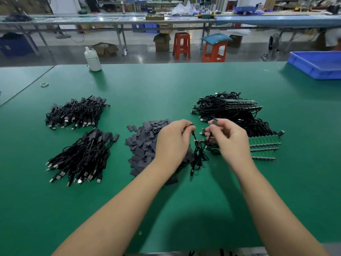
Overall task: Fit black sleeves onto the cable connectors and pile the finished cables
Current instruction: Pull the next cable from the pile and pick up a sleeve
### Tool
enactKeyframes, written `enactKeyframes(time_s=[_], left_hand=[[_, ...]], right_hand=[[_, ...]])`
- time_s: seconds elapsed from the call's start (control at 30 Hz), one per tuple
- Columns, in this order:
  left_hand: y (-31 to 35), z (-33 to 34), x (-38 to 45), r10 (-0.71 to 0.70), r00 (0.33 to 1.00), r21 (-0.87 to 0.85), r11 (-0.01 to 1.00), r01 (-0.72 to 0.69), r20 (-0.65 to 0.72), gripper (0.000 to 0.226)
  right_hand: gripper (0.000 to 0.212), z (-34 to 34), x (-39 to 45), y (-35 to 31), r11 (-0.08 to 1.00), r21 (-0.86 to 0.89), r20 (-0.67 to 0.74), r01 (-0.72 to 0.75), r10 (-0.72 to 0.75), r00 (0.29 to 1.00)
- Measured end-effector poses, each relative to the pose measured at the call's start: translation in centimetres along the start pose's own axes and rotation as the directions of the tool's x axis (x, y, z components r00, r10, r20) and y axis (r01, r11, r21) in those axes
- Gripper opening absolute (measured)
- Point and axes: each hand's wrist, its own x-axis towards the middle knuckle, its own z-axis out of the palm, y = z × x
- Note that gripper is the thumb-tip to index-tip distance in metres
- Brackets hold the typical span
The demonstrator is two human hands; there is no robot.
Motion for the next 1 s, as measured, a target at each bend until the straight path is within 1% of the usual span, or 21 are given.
enactKeyframes(time_s=[0.07, 0.13, 0.2, 0.27, 0.33, 0.4, 0.5, 0.53, 0.6, 0.63, 0.67, 0.7, 0.73, 0.77, 0.8, 0.83, 0.87, 0.9, 0.93, 0.97, 1.0], left_hand=[[-0.5, -0.1, -0.3, 0.008, 1.000, 0.012, 1.000, -0.008, -0.014, 0.014], [-1.2, 0.0, -0.9, 0.023, 1.000, 0.010, 1.000, -0.023, -0.008, 0.014], [-1.6, 0.0, -1.3, 0.014, 1.000, -0.036, 0.999, -0.013, 0.021, 0.013], [-2.0, 0.0, -1.8, -0.005, 0.997, -0.074, 0.997, 0.011, 0.082, 0.012], [-2.3, 0.0, -2.1, -0.034, 0.988, -0.117, 0.992, 0.052, 0.150, 0.010], [-2.4, 0.1, -2.2, -0.124, 0.963, -0.237, 0.954, 0.182, 0.238, 0.010], [-2.3, 0.1, -2.0, -0.275, 0.893, -0.446, 0.790, 0.420, 0.355, 0.008], [-2.2, 0.1, -2.0, -0.306, 0.872, -0.509, 0.718, 0.474, 0.381, 0.005], [-2.2, 0.2, -2.0, -0.345, 0.843, -0.580, 0.614, 0.536, 0.414, 0.005], [-2.1, 0.3, -2.0, -0.356, 0.830, -0.595, 0.580, 0.557, 0.430, 0.006], [-2.2, 0.5, -2.0, -0.369, 0.816, -0.603, 0.551, 0.577, 0.445, 0.007], [-2.3, 0.8, -2.0, -0.386, 0.801, -0.604, 0.526, 0.598, 0.457, 0.007], [-2.5, 1.2, -2.0, -0.411, 0.784, -0.598, 0.507, 0.621, 0.466, 0.006], [-2.8, 1.5, -2.1, -0.447, 0.762, -0.584, 0.489, 0.647, 0.470, 0.006], [-3.3, 1.8, -2.2, -0.486, 0.735, -0.571, 0.467, 0.676, 0.472, 0.006], [-3.9, 2.1, -2.4, -0.521, 0.706, -0.559, 0.439, 0.703, 0.479, 0.006], [-4.5, 2.3, -2.7, -0.544, 0.679, -0.544, 0.417, 0.728, 0.493, 0.006], [-5.2, 2.4, -3.1, -0.552, 0.660, -0.517, 0.417, 0.748, 0.510, 0.005], [-5.9, 2.5, -3.5, -0.552, 0.653, -0.471, 0.453, 0.757, 0.519, 0.005], [-6.6, 2.6, -3.8, -0.550, 0.664, -0.394, 0.537, 0.746, 0.507, 0.005], [-7.4, 2.6, -4.1, -0.543, 0.693, -0.288, 0.648, 0.705, 0.473, 0.005]], right_hand=[[0.015, -0.9, 0.4, 0.1, 0.964, 0.231, 0.118, -0.133, 0.108, 0.987], [0.018, -2.0, 0.7, 0.9, 0.939, 0.260, 0.178, -0.223, 0.181, 0.967], [0.021, -2.9, 1.3, 2.4, 0.962, 0.132, 0.140, -0.239, 0.220, 0.965], [0.024, -3.7, 1.9, 4.1, 0.967, -0.119, 0.074, -0.227, 0.237, 0.969], [0.029, -4.1, 2.4, 5.8, 0.903, -0.386, 0.046, -0.190, 0.224, 0.973], [0.037, -4.3, 2.8, 7.1, 0.820, -0.548, 0.037, -0.167, 0.223, 0.974], [0.051, -4.4, 3.1, 8.6, 0.729, -0.674, 0.091, -0.120, 0.243, 0.966], [0.056, -4.3, 3.1, 9.0, 0.689, -0.721, 0.115, -0.073, 0.222, 0.968], [0.059, -3.7, 2.9, 9.0, 0.620, -0.780, 0.189, 0.080, 0.112, 0.976], [0.054, -3.2, 2.8, 8.9, 0.622, -0.770, 0.223, 0.146, 0.048, 0.974], [0.044, -2.5, 2.7, 8.5, 0.676, -0.720, 0.230, 0.157, 0.019, 0.973], [0.035, -1.8, 2.4, 8.0, 0.782, -0.617, 0.225, 0.086, 0.071, 0.972], [0.034, -1.0, 2.0, 7.4, 0.891, -0.450, 0.255, -0.060, 0.192, 0.948], [0.039, -0.3, 1.7, 6.9, 0.932, -0.292, 0.329, -0.212, 0.307, 0.893], [0.043, 0.4, 1.3, 6.6, 0.926, -0.220, 0.411, -0.307, 0.373, 0.832], [0.042, 1.0, 0.9, 6.6, 0.925, -0.226, 0.480, -0.305, 0.379, 0.791], [0.036, 1.5, 0.4, 6.8, 0.932, -0.261, 0.522, -0.252, 0.356, 0.775], [0.029, 2.1, 0.0, 7.1, 0.934, -0.317, 0.536, -0.163, 0.318, 0.782], [0.023, 2.6, -0.3, 7.5, 0.914, -0.402, 0.524, -0.060, 0.284, 0.803], [0.019, 3.0, -0.6, 7.9, 0.874, -0.486, 0.503, 0.022, 0.259, 0.824], [0.017, 3.3, -0.8, 8.3, 0.839, -0.542, 0.480, 0.054, 0.257, 0.839]])
